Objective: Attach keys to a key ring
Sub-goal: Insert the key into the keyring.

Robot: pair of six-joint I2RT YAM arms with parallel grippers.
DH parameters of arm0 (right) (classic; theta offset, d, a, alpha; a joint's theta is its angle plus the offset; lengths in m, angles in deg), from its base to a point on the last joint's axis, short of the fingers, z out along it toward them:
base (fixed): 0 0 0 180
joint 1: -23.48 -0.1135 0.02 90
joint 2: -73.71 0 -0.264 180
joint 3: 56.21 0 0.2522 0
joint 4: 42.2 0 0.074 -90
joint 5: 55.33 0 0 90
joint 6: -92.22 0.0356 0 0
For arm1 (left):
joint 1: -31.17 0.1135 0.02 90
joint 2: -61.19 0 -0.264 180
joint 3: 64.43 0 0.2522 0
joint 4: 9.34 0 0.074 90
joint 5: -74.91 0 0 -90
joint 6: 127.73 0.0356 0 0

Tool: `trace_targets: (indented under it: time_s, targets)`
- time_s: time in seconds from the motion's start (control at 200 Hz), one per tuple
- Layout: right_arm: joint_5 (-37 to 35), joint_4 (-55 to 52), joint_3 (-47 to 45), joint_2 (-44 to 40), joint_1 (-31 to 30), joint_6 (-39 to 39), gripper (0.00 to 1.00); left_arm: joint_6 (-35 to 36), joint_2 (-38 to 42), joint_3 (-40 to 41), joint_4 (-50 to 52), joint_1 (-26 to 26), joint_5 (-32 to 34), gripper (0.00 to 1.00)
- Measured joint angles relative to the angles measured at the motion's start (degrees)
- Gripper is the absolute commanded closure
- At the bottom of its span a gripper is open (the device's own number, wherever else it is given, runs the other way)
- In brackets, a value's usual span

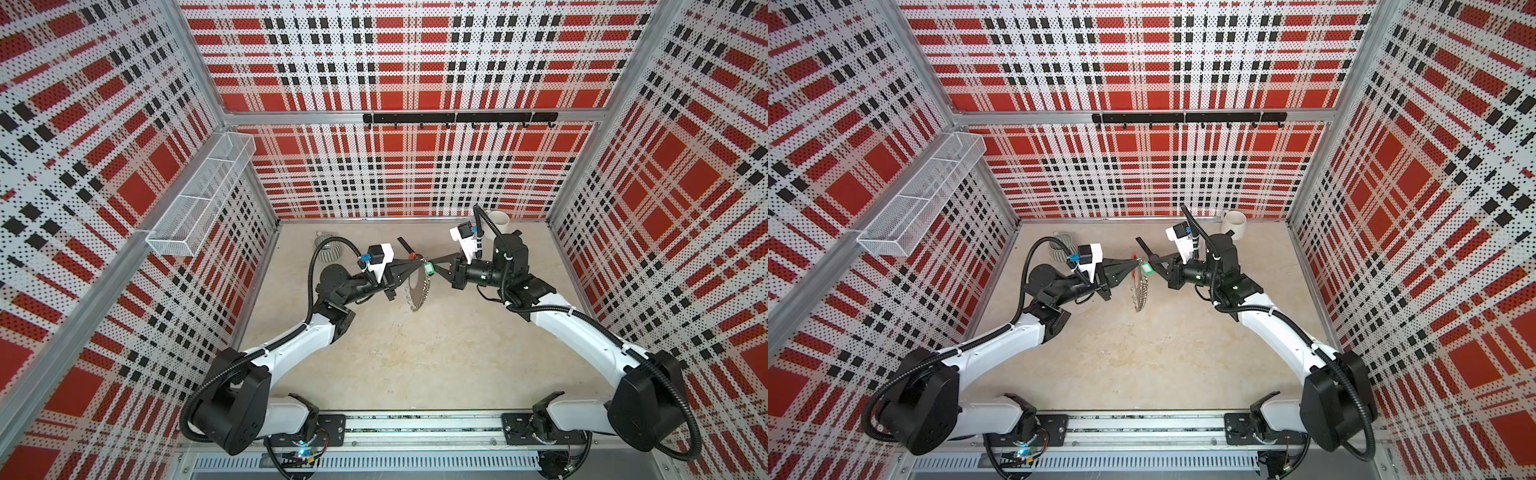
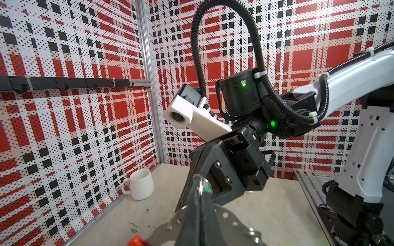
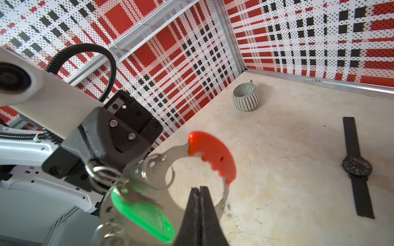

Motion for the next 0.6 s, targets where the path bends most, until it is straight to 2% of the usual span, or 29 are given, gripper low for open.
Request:
trace_targets:
  time_s: [0.035,0.125,0.291,0.601]
  targets:
    - [-0.28,0.04,-0.46,-0.48,0.02,-0.02,0.72,-0.31,-0.17,0.0,-0.5,-0.04,0.04,1.0]
    - [-0.76,0.68,-2.14,-2.36,0.07,-0.57,0.59,-1.6,-0.37,0.22,-1.77,-0.04,0.24,1.0]
    - [-0.39,3.69,-4.0,-5.88,0.2,-1.09,0.55,-3.32,-0.57,0.42,-3.06,-0.04,0.31,1.0]
    - [2.58,10.49,-4.9,-7.26,0.22,-0.09,0.55,-5.18,-0.57,0.61,-4.07,0.09,0.28,1.0]
